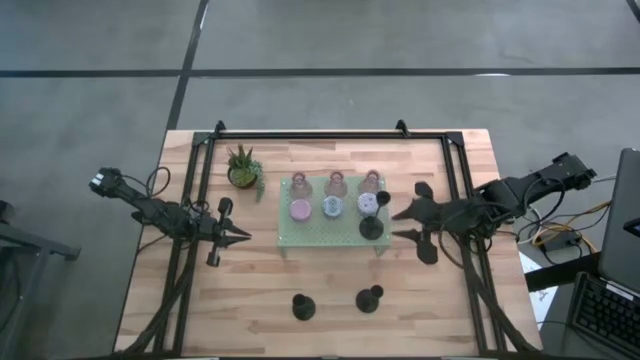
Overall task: Pick & Place candle stick holders
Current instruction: Put the right black candle holder on the shelf
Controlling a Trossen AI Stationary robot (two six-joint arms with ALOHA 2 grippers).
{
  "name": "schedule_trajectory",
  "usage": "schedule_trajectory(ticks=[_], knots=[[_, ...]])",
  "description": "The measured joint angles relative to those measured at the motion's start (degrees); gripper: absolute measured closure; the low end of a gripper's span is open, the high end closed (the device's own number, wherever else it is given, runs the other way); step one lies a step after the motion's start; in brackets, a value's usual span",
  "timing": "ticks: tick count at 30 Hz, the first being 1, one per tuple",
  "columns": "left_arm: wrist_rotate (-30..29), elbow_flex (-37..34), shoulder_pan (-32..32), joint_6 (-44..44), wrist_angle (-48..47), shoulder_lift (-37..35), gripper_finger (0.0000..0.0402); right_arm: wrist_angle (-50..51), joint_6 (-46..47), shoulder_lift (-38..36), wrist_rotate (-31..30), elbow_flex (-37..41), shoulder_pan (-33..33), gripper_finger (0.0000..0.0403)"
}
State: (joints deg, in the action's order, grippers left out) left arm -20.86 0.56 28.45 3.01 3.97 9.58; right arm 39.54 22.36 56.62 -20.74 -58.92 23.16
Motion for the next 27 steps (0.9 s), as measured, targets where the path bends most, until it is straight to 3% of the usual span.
schedule_trajectory(ticks=[7,14,27], knots=[[0.00,0.00,0.00,-0.02,0.00,0.00,0.0369,-0.11,7.21,0.53,4.14,3.22,7.29,0.0238],[0.00,0.00,0.00,0.00,0.00,0.00,0.0369,-13.04,9.48,6.55,4.24,8.17,17.20,0.0249],[0.01,0.01,-0.02,0.00,-0.04,0.00,0.0369,-24.68,13.38,23.24,2.57,9.73,19.09,0.0231]])
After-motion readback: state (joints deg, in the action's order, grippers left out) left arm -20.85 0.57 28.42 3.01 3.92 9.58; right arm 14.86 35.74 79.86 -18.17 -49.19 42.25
